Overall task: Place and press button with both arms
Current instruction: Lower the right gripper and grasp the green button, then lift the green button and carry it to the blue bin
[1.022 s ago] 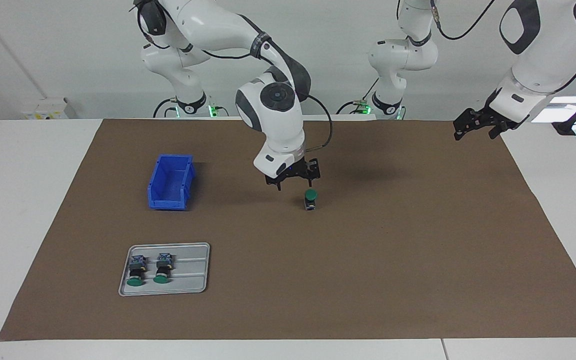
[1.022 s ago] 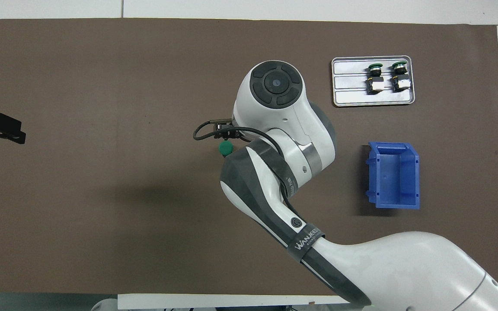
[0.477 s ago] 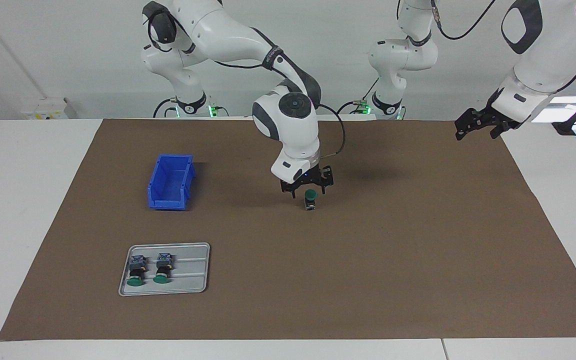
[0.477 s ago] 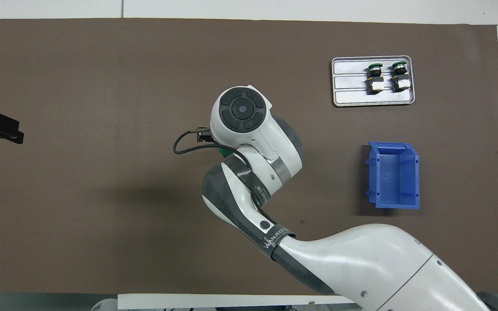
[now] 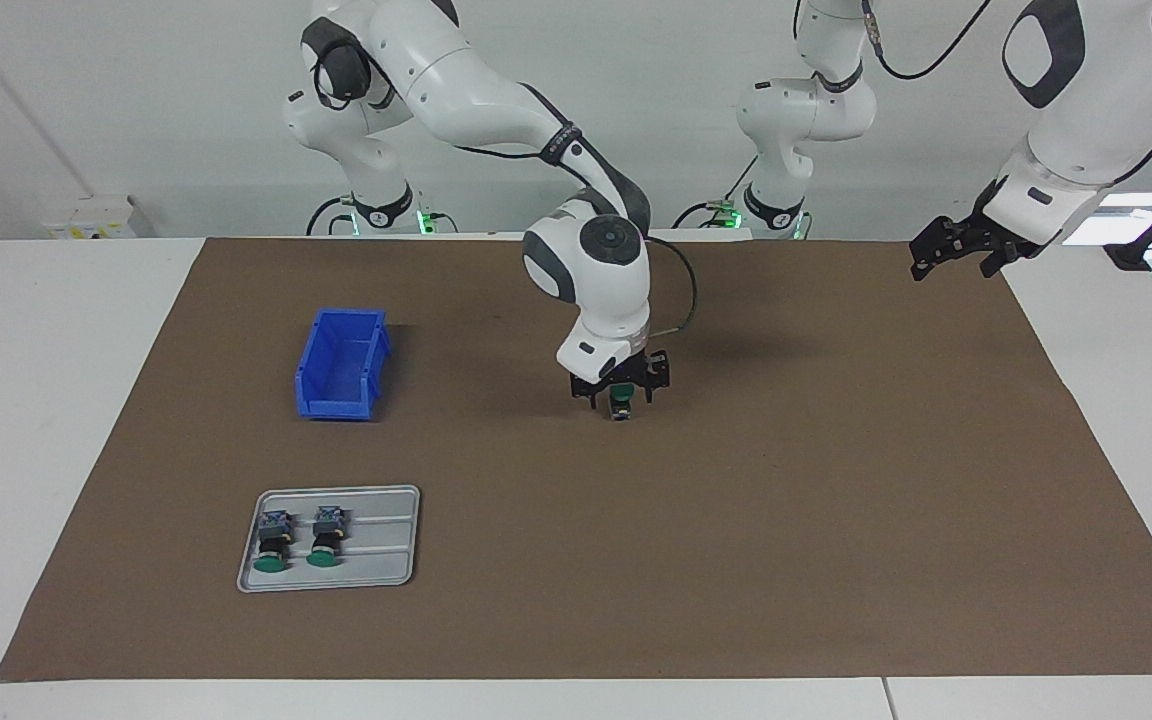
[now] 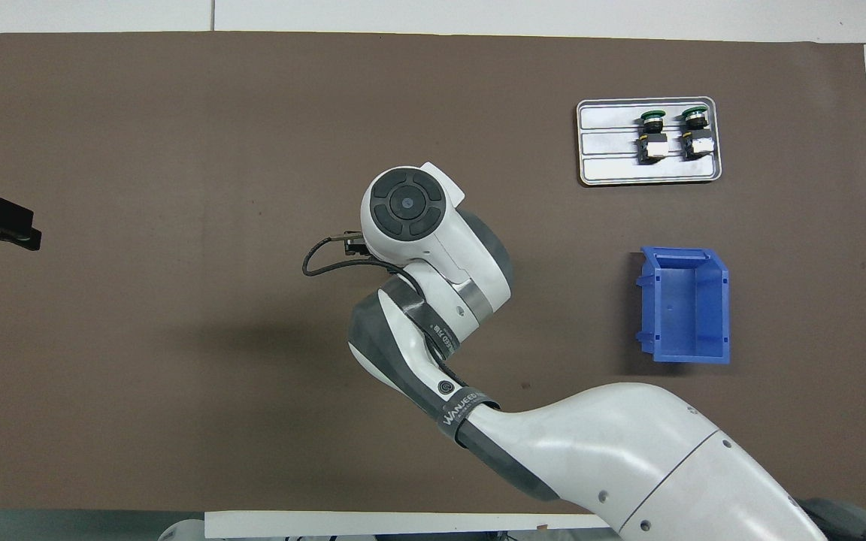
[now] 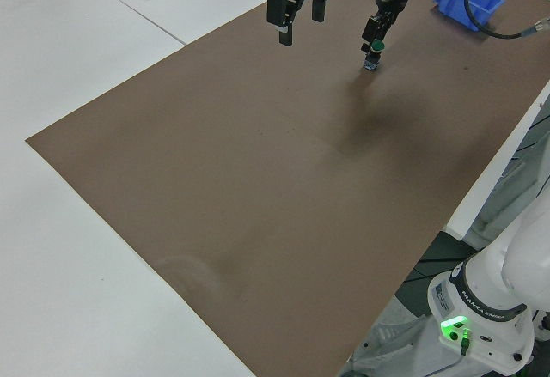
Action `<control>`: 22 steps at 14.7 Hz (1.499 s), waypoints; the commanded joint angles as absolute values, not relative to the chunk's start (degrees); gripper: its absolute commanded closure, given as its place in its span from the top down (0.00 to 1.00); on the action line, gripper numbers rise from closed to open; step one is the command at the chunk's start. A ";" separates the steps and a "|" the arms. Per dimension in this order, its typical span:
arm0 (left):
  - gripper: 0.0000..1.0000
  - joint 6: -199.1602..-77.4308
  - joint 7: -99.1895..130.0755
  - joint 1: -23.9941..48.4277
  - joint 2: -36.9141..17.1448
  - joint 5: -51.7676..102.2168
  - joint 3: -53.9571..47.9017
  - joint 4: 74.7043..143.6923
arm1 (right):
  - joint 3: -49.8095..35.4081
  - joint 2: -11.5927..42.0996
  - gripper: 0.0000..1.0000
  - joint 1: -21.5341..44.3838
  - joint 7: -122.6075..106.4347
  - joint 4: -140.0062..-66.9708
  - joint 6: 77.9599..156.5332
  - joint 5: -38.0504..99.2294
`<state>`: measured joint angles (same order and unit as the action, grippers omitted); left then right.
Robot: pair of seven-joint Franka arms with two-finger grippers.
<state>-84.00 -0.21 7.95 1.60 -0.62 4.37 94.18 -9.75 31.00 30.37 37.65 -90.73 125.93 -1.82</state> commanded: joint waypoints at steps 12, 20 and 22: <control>1.00 -84.55 -0.97 7.91 2.81 -0.79 4.57 95.27 | -10.02 29.79 0.23 30.23 41.13 -92.03 123.93 -3.08; 1.00 -84.55 -0.97 7.91 2.81 -0.79 4.57 95.27 | -5.45 25.32 0.22 25.68 40.87 -85.25 109.62 -1.59; 1.00 -84.55 -0.97 7.91 2.81 -0.79 4.57 95.27 | -5.19 22.60 0.22 23.65 41.13 -85.25 105.84 -1.32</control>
